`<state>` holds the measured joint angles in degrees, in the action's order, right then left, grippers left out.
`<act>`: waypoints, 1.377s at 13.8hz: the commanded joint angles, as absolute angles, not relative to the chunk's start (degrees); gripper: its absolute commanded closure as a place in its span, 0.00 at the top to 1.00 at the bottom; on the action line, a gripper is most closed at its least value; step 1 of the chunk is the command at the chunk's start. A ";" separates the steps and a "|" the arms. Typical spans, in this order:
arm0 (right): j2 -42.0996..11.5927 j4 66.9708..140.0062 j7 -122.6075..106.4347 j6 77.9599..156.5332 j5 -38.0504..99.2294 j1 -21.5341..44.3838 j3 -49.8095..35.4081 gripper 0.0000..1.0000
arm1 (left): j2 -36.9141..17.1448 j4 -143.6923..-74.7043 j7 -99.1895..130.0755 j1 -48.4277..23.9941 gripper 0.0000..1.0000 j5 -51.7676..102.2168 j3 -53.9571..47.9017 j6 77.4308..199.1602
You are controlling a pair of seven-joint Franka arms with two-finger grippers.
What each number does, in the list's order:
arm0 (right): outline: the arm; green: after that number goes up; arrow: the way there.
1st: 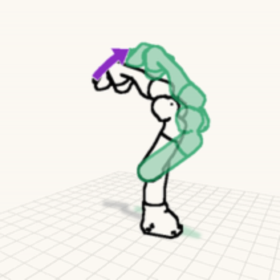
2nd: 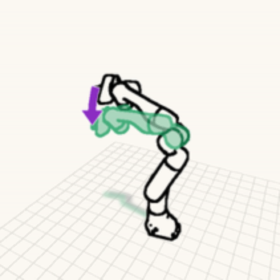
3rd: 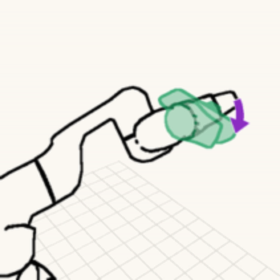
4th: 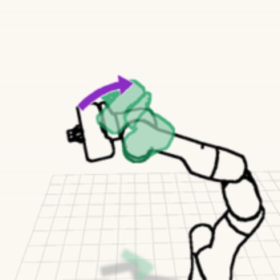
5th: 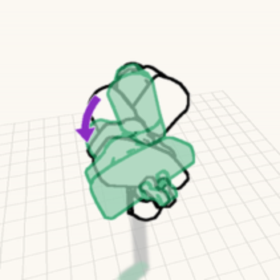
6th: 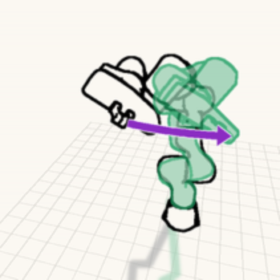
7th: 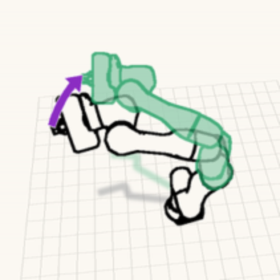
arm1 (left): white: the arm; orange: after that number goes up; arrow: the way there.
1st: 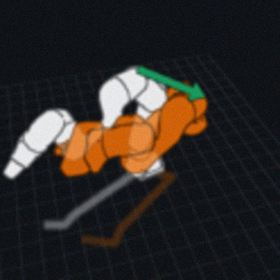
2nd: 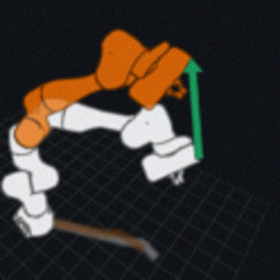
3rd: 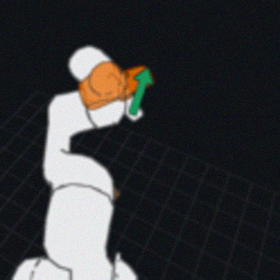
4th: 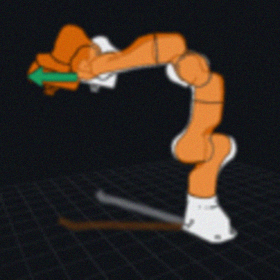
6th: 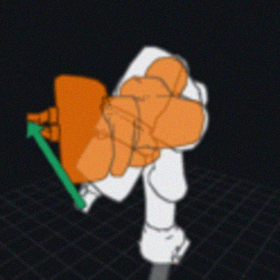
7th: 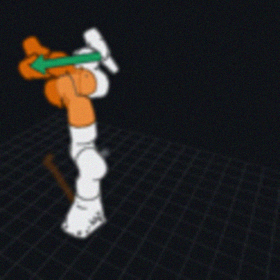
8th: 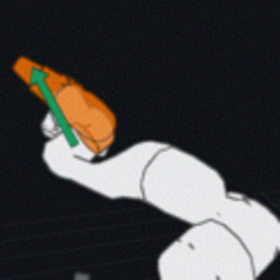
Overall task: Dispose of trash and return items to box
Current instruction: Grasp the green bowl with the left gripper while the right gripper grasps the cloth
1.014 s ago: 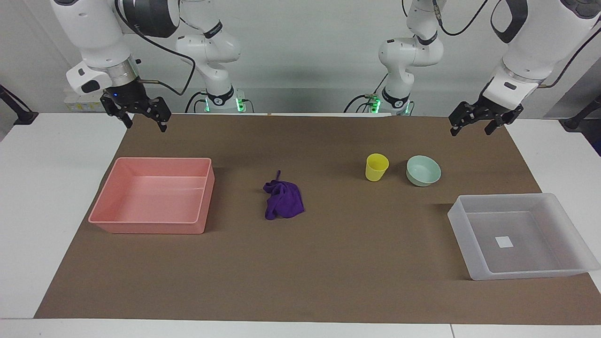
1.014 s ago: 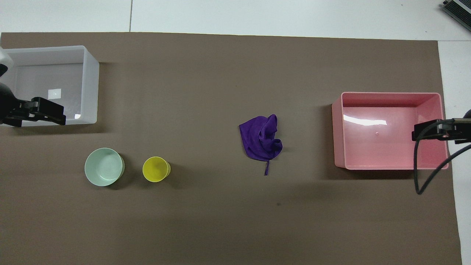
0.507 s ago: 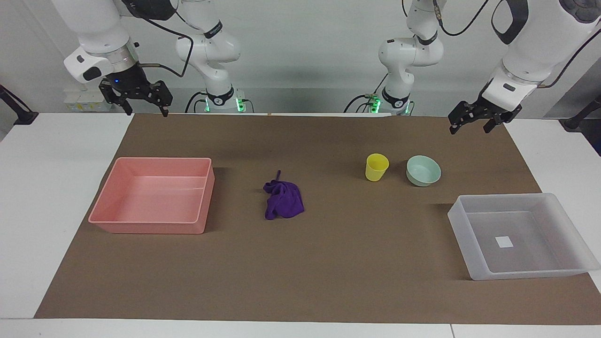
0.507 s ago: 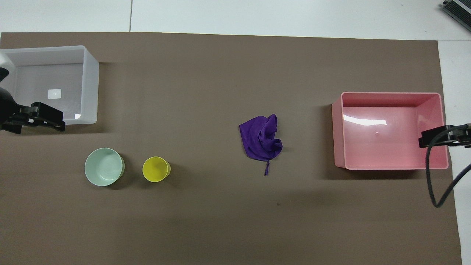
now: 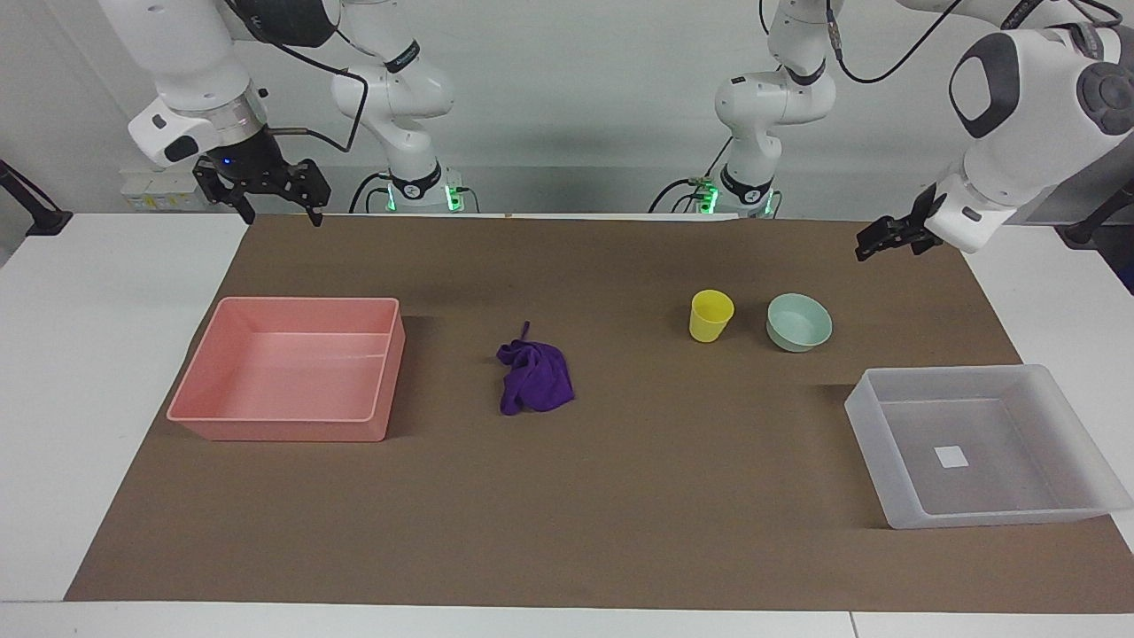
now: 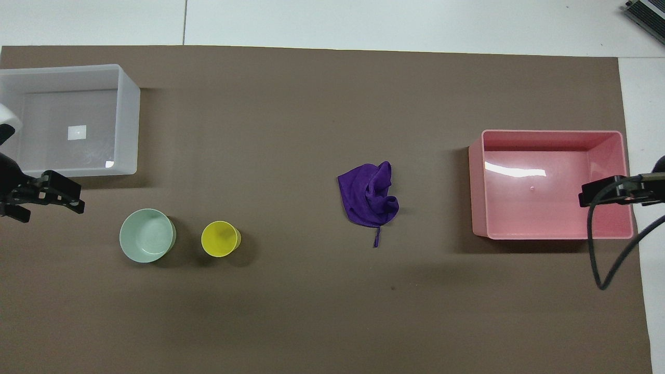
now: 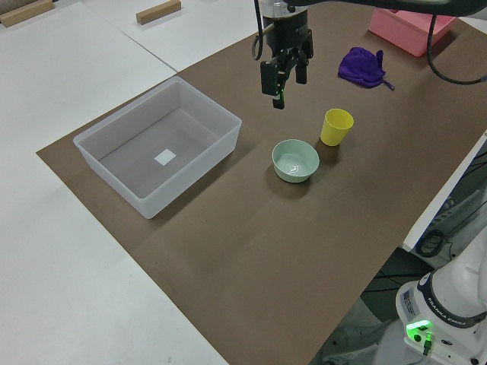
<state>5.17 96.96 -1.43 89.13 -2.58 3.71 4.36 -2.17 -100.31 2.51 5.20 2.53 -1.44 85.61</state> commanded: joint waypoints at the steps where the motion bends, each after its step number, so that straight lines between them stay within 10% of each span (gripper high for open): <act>1: 6.77 101.33 -0.10 94.55 -1.15 5.53 4.13 1.00 | 0.08 -110.27 0.97 6.77 1.00 3.78 -1.93 94.62; 10: -8.59 101.08 10.27 116.33 2.55 18.96 4.13 1.00 | 6.33 -137.64 -0.88 6.24 0.99 6.32 -1.93 120.06; 14: -16.77 101.51 14.67 129.80 2.55 25.83 4.13 1.00 | 4.13 -137.46 -1.67 6.50 0.18 8.87 -1.93 119.97; 19: -22.67 105.36 15.56 137.80 2.29 29.53 4.13 1.00 | 3.16 -135.10 -2.46 7.47 0.00 10.37 -1.85 117.00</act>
<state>-21.87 102.88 14.75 134.56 1.57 28.88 3.92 3.16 -136.14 -0.77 6.41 9.42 -1.87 118.48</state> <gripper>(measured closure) 0.000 0.952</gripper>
